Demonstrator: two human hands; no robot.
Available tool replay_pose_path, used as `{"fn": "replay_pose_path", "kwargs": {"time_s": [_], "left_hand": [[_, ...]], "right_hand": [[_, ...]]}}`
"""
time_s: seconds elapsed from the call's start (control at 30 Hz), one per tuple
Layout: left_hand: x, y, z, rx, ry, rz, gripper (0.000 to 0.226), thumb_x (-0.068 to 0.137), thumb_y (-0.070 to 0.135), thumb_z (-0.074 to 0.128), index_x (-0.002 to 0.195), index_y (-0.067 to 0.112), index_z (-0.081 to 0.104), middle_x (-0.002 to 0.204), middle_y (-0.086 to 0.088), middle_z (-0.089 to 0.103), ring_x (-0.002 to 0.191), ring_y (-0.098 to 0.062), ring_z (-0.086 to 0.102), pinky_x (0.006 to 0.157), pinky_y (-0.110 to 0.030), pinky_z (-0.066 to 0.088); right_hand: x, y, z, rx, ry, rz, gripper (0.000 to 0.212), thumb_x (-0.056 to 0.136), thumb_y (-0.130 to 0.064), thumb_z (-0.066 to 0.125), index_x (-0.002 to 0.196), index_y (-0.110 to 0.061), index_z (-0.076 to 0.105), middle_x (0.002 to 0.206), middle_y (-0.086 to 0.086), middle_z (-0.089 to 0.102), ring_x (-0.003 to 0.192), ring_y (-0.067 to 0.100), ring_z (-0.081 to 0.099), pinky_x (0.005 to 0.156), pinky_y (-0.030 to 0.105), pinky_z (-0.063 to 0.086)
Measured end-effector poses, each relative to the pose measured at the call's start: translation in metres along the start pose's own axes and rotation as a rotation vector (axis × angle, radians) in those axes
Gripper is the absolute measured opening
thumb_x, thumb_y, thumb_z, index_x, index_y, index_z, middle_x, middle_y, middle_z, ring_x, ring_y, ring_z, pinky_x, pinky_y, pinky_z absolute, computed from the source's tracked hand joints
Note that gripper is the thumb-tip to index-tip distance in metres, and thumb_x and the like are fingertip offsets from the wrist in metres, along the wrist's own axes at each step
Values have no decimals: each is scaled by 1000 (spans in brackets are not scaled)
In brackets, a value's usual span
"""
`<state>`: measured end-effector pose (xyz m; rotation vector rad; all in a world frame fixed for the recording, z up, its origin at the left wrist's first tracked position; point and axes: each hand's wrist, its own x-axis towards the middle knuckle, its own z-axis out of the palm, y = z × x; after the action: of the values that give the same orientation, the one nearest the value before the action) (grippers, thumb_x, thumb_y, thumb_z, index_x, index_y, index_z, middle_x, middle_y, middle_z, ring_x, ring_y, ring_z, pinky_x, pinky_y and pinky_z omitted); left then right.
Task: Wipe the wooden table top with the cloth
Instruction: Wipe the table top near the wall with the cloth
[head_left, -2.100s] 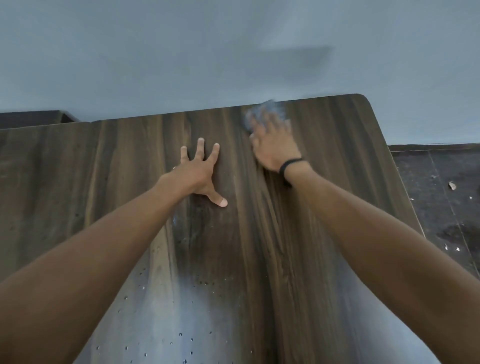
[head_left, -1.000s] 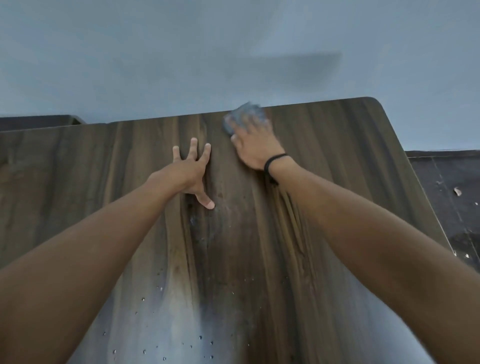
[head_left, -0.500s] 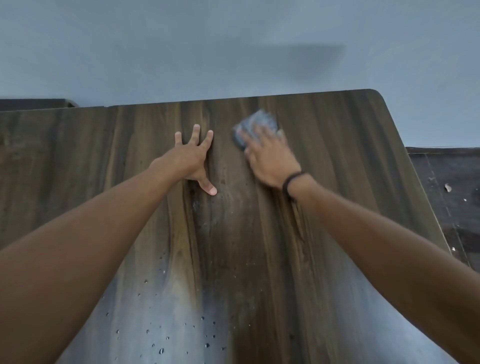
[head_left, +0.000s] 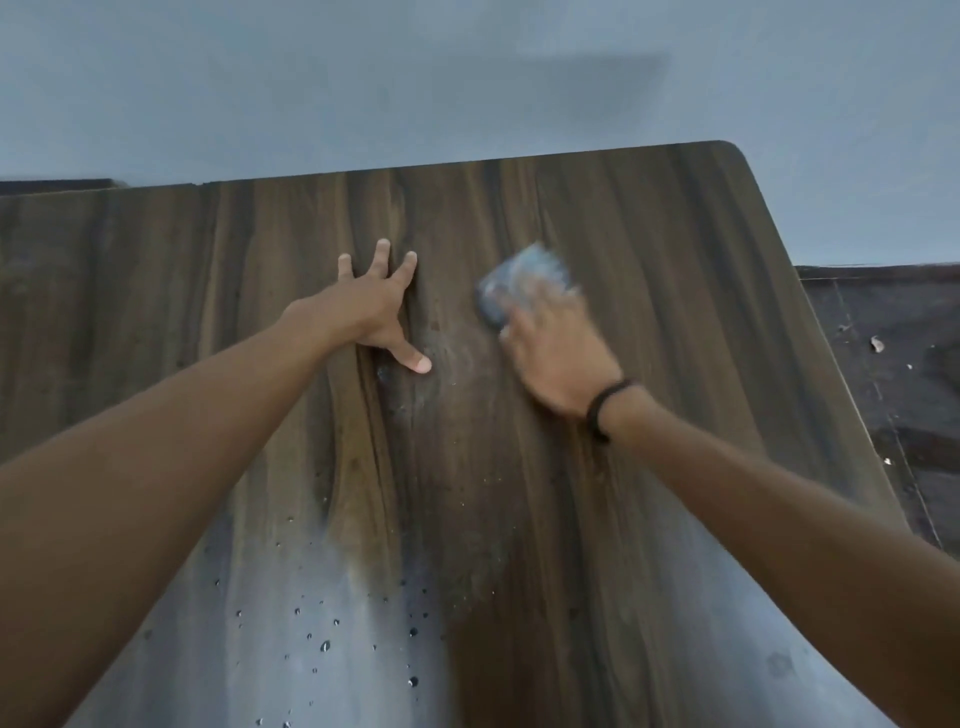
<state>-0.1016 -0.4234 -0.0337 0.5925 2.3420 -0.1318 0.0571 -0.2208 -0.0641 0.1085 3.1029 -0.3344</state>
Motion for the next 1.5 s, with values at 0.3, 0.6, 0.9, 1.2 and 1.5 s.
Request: {"fn": "replay_pose_path", "kwargs": {"time_s": [0.3,0.6,0.9,1.2,1.5], "left_hand": [[-19,7,7,-45,54,12,148,49,61,86,152,34,-17,159,2,-27,143,-46,-16,112,-67,17],[-51,13,42,-66,64,31,152,45,65,86,152,35,-18,158,3,-29,144,-45,-18,110,-70,16],[-97,42,78,-74,28,-69,153,38,74,79,152,34,-14,160,5,-26,145,-45,-13,111,-68,18],[-109,46,99,-109,15,-45,165,19,78,73,149,37,-21,158,6,-30,144,-44,-18,111,-68,16],[-113,50,97,-100,14,-64,161,26,74,75,150,37,-21,158,6,-30,144,-44,-17,113,-66,16]], "right_hand": [[-47,-22,14,25,2,-40,54,105,-38,27,158,-33,21,166,1,18,153,24,13,122,52,13],[-81,-17,13,38,36,-4,54,104,-34,33,157,-34,24,166,0,20,153,24,15,122,54,14],[-114,-3,4,103,33,175,54,105,-33,31,159,-31,23,167,3,17,153,25,12,121,58,12],[-152,-18,10,102,44,245,55,105,-33,33,159,-29,24,167,4,16,154,27,12,122,56,11],[-183,-31,14,77,20,130,55,106,-34,30,160,-30,19,168,2,13,154,26,7,122,53,8]]}}
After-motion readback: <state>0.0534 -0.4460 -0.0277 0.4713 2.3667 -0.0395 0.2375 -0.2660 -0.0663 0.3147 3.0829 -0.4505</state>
